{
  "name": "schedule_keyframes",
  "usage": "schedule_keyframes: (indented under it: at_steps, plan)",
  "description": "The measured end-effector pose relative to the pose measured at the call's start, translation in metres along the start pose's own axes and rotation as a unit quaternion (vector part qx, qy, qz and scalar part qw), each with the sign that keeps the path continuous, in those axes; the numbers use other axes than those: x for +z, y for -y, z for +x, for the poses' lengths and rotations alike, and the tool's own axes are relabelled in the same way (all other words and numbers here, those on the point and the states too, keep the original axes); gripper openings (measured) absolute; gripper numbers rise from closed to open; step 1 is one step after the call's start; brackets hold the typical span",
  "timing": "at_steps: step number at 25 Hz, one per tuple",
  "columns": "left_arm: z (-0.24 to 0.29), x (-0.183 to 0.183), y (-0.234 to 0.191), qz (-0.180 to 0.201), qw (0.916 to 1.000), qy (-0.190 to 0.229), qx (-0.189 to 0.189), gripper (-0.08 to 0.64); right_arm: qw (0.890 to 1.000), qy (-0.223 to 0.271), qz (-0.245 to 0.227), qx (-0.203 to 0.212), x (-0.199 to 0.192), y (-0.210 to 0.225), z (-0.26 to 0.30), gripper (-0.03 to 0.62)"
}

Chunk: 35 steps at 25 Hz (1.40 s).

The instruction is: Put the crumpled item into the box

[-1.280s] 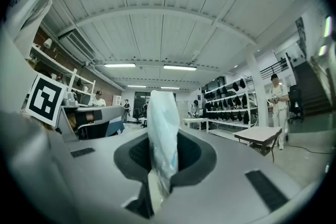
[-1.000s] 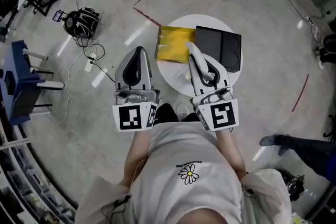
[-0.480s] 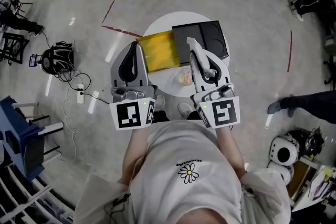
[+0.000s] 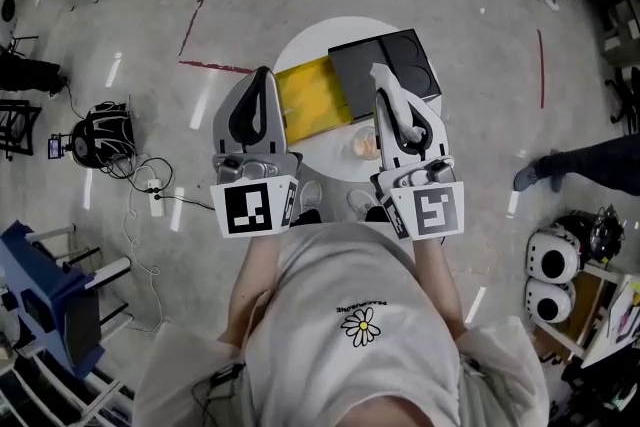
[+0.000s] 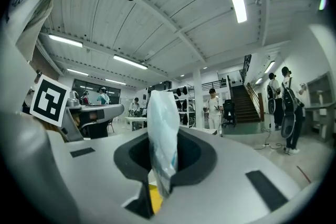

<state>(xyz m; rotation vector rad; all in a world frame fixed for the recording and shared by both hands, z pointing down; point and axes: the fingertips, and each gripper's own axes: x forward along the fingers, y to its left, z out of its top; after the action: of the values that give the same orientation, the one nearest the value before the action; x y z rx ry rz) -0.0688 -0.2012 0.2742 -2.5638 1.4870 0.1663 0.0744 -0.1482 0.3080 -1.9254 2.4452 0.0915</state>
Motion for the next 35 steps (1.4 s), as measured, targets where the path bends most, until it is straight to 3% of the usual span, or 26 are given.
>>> schedule_keyframes:
  at_steps: [6,10,17,22,29,35]
  plan:
    - [-0.003,-0.01,-0.019,-0.006,0.9999,-0.007,-0.003,0.0,0.999,-0.014,-0.021,0.019,-0.009,-0.026,0.016,0.049]
    - [-0.005,-0.023,-0.031,-0.01,0.9997,-0.022,0.002,0.0,0.996,-0.062,-0.047,0.034,-0.027,-0.041,0.033,0.049]
    - [-0.011,-0.054,-0.058,-0.024,0.9982,-0.051,0.022,0.0,0.975,-0.151,-0.131,0.096,-0.086,-0.069,0.075,0.049]
    - [-0.017,-0.08,-0.077,-0.038,0.9961,-0.07,0.038,0.0,0.94,-0.246,-0.207,0.114,-0.155,-0.081,0.1,0.049]
    - [-0.029,-0.118,-0.092,-0.064,0.9897,-0.118,0.049,0.0,0.884,-0.326,-0.301,0.147,-0.244,-0.102,0.127,0.051]
    - [-0.042,-0.145,-0.107,-0.065,0.9847,-0.15,0.061,0.0,0.821,-0.374,-0.386,0.19,-0.3,-0.111,0.138,0.051]
